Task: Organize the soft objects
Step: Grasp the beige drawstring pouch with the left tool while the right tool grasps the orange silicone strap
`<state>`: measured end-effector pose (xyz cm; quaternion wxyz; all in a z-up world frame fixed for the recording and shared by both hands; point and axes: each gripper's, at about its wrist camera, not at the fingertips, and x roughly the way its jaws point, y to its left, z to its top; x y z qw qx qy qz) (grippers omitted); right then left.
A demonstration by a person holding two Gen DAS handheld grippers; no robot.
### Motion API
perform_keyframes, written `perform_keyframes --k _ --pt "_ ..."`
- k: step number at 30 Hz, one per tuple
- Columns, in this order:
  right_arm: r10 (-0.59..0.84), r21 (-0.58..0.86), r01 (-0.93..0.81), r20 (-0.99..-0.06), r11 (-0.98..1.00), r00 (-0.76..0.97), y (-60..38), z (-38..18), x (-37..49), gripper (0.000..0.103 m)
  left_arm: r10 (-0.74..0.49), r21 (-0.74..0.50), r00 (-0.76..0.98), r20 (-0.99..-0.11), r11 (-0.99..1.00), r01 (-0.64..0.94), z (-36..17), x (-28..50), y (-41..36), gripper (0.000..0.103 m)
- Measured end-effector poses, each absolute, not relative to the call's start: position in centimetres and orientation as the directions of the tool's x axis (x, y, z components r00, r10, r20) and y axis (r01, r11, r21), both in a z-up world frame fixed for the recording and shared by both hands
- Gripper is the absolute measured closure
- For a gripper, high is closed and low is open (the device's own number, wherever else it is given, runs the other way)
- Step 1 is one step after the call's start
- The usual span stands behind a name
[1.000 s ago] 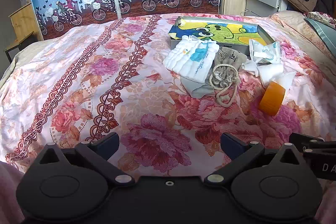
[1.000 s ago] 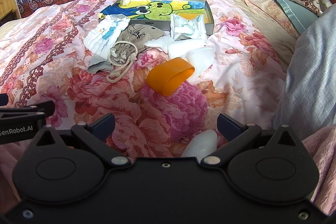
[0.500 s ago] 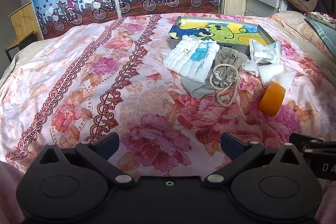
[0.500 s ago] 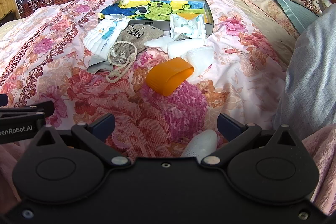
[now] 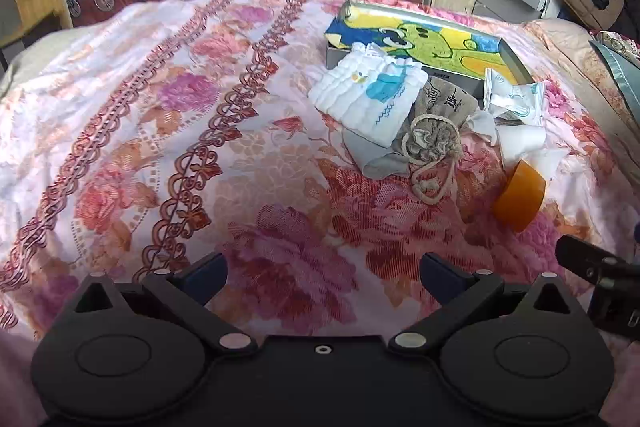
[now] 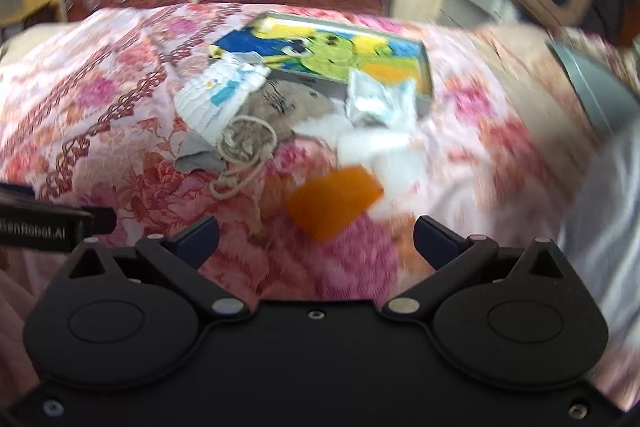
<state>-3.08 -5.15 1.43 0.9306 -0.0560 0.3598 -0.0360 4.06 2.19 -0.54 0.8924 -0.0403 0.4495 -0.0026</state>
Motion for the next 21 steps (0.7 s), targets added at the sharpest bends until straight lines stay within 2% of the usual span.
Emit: perform_keyframes --k 4,7,13,18,21 --pt "-0.105 -0.208 -0.047 -0.661 0.977 0.743 -5.0 1.7 0.2 0.000 -0.048 -0.049 0.558 -0.828 0.999 0.012 -0.4 7.1 2.2 0.001" --pt "-0.046 -0.241 -0.163 -0.677 0.957 0.734 -5.1 1.7 2.7 0.000 -0.056 -0.032 0.546 -0.836 0.998 0.053 -0.3 9.5 2.2 0.001" --pt "0.044 -0.390 -0.404 -0.672 0.827 0.739 -4.7 0.8 5.8 0.000 -0.189 -0.155 0.575 -0.796 0.982 0.109 -0.3 15.0 1.3 0.001" --pt "0.093 -0.313 -0.483 -0.757 0.818 0.647 -4.9 -0.6 6.4 0.000 -0.282 -0.226 0.547 -0.788 0.959 0.169 -2.5 18.2 -0.5 0.003" --pt "0.048 -0.321 -0.484 -0.794 0.814 0.606 -4.5 -1.9 6.9 0.000 -0.318 -0.232 0.535 -0.782 0.947 0.224 -3.7 19.0 -1.3 0.007"
